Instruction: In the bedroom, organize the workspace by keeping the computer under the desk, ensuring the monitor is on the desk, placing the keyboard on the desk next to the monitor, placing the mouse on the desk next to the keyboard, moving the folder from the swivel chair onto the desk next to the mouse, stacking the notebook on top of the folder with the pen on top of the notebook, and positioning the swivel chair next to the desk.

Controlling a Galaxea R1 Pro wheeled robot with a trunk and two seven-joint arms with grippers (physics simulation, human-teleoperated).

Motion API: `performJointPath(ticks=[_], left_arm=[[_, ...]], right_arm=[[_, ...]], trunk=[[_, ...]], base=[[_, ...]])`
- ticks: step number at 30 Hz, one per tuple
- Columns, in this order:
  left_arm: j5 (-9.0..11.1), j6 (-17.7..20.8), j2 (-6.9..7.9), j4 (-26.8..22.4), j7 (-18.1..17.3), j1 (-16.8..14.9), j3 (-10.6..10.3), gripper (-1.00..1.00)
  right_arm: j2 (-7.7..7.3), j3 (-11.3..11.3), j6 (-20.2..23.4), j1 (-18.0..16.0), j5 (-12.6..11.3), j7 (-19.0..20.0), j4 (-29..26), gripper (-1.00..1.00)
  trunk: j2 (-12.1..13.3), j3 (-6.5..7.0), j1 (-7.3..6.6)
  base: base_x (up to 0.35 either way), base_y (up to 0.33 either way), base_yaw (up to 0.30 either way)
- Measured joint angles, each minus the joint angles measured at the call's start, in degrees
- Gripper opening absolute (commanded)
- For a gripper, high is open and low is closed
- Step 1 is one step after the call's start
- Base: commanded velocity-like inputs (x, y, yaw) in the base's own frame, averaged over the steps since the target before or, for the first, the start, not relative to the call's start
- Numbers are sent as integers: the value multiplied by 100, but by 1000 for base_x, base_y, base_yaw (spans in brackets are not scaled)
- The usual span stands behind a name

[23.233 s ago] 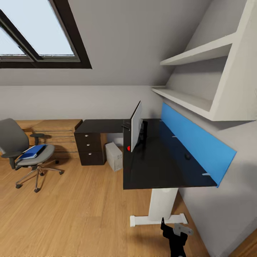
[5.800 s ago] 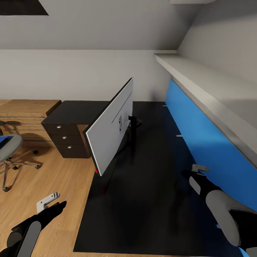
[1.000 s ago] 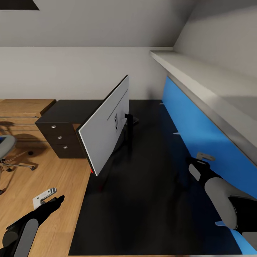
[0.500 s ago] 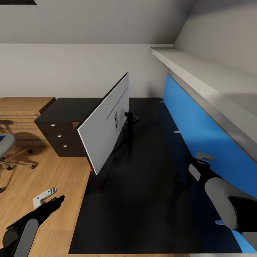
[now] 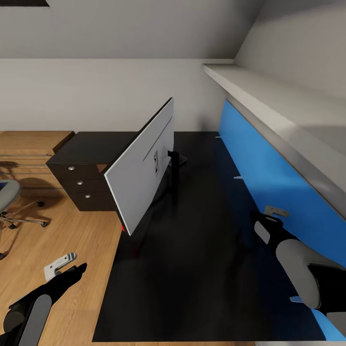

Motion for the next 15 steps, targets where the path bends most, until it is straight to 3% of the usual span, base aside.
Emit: performJointPath(ticks=[12,15], left_arm=[[6,22,7,-119,0,0,276,100],[7,23,5,-133,0,-1,340,100]], right_arm=[[-11,12,54,0,-15,109,248,100],[-11,11,261,0,-18,108,243,100]], trunk=[[0,0,0],[0,0,0]], base=[[0,0,0],[0,0,0]])
